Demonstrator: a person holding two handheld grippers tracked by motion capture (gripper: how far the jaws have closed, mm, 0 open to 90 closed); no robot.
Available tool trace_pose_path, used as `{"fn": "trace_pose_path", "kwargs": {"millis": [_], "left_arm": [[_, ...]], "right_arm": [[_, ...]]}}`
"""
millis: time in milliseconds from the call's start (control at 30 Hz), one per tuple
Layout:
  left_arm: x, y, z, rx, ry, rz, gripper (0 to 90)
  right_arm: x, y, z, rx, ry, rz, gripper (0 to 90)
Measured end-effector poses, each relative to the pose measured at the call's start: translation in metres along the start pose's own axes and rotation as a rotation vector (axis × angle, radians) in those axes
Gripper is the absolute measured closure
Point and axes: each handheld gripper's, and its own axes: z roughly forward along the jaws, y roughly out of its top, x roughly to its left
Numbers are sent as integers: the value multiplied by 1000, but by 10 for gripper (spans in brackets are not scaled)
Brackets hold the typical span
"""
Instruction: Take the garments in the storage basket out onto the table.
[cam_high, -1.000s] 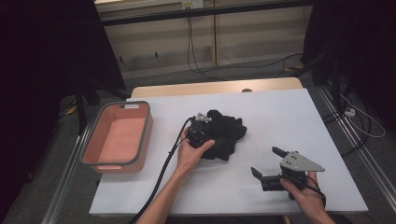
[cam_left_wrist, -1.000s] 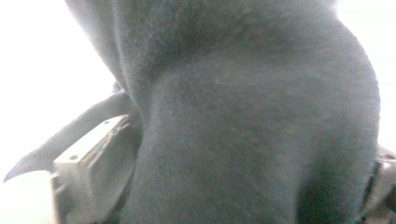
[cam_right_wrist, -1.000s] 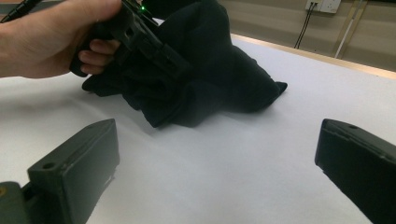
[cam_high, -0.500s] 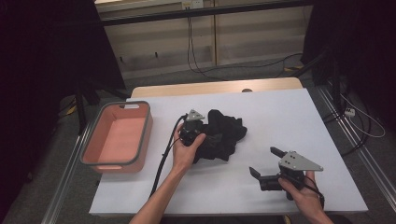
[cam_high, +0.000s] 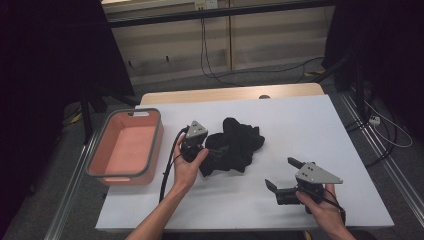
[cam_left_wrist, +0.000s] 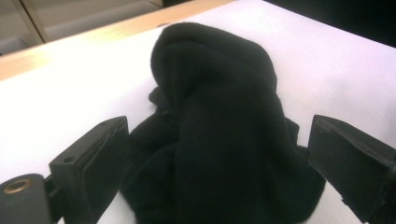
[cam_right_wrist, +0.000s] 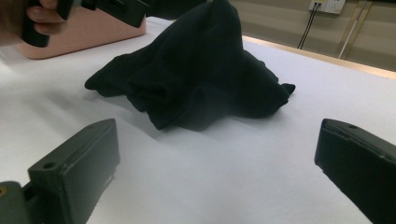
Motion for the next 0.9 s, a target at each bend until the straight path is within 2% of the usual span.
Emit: {"fn": "trace_pose_path", "kwargs": {"millis": [100,300,400,467,567,700,900], "left_arm": [[0,-3,-9,-2,12,9,64],[1,-11,-24,-14,11,-11,62],[0,-14,-30,-8,29,13,62],[0,-17,-35,-20,34,0,62],[0,-25,-44,-21,50,-3,69],[3,-34,-54,-18,48,-42,68],[4,-47,-66,-11,60,-48,62]], "right_arm": [[1,1,2,-1,0,-8,0],[2,2,11,12,0,-15,0],[5,3,17,24,1,-21,7],[6,3,20,26,-2,-37,8],[6,6,21,12,15,8,8],[7,6,20,8,-18,-30,11],[9,7,21,9,-15,-32,10]]}}
